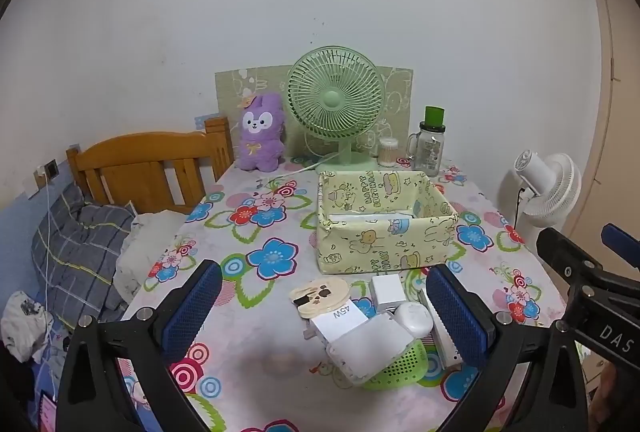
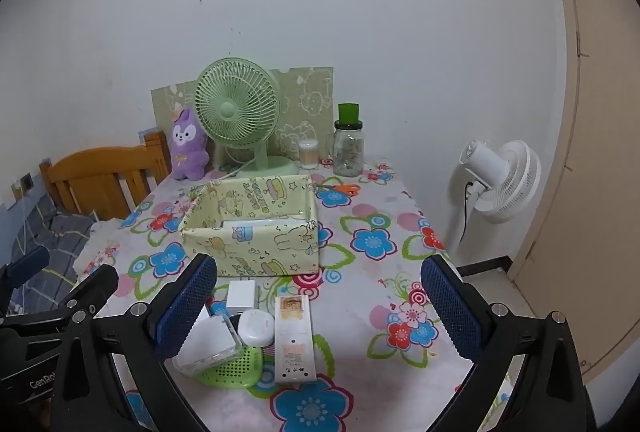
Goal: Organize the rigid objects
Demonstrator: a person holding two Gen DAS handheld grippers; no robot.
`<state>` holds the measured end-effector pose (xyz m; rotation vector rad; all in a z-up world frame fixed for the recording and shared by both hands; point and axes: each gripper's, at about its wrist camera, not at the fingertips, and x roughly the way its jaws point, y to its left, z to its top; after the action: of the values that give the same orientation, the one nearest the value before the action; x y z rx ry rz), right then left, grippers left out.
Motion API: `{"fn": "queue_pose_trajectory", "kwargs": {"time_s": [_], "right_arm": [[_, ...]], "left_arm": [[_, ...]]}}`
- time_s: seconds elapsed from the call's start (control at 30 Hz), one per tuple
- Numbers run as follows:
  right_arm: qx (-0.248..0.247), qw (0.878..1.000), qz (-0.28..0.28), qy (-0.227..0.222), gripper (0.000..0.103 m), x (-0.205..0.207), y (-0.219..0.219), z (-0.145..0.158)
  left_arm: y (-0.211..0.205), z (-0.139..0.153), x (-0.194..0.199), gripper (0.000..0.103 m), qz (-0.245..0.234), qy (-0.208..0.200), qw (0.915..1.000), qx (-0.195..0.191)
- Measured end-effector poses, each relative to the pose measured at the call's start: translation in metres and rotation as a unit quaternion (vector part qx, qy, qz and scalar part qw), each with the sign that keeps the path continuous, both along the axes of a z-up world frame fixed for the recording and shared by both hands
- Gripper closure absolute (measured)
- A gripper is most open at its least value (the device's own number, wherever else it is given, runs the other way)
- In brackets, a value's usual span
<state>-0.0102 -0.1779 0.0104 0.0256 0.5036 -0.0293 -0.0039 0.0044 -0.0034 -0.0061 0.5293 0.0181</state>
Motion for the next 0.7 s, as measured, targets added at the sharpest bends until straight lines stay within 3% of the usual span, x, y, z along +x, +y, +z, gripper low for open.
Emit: {"fn": "queue_pose_trajectory", "kwargs": {"time_s": [0.7], "right_arm": [[-0.001,1.000,-0.002,-0.004,0.000,-0.0013,0.0015,-0.0054]], "left_arm": [[-0.0048,-0.0058,-0.0032,0.001,0.010,-0.005,0.9998,0.017]]}}
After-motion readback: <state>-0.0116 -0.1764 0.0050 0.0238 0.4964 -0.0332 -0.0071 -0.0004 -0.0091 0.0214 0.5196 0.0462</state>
